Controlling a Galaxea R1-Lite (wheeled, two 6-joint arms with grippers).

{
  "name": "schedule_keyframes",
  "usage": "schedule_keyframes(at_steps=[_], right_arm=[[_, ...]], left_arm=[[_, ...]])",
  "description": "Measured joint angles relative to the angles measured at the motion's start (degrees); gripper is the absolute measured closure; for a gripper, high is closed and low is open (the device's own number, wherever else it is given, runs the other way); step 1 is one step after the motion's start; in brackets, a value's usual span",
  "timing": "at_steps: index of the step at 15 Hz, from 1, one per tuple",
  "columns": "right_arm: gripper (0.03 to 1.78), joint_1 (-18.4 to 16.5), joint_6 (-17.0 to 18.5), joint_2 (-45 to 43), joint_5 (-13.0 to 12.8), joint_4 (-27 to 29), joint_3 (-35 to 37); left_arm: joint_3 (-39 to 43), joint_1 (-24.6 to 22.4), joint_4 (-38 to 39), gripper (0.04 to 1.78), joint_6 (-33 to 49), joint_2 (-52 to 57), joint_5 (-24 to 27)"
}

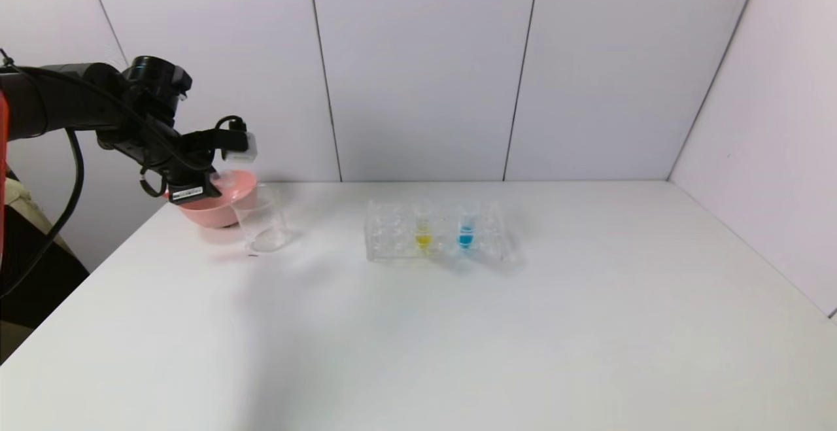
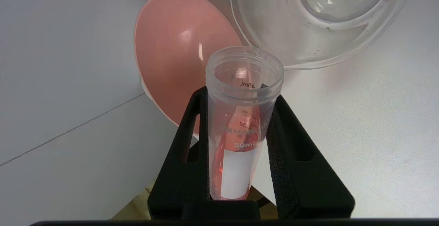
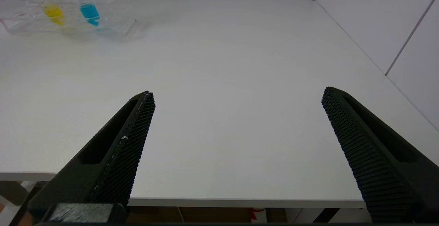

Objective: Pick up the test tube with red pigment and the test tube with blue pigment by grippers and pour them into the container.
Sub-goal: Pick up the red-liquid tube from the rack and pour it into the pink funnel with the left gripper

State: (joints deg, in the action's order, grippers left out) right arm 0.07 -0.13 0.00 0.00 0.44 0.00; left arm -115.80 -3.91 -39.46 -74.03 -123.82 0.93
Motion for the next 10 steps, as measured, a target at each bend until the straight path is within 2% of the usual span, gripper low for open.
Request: schedule_keyframes(at_steps=[4,10], right_arm=[[0.04,0.0,0.0,0.0,0.0,0.0,0.0],[0.04,0.0,0.0,0.0,0.0,0.0,0.0]], left_arm=[[0.0,0.9,0.7,1.31,0.0,-0.3,-1.3],[0.0,2.9,1.5,1.31,-0.2,-0.8,-6.7]])
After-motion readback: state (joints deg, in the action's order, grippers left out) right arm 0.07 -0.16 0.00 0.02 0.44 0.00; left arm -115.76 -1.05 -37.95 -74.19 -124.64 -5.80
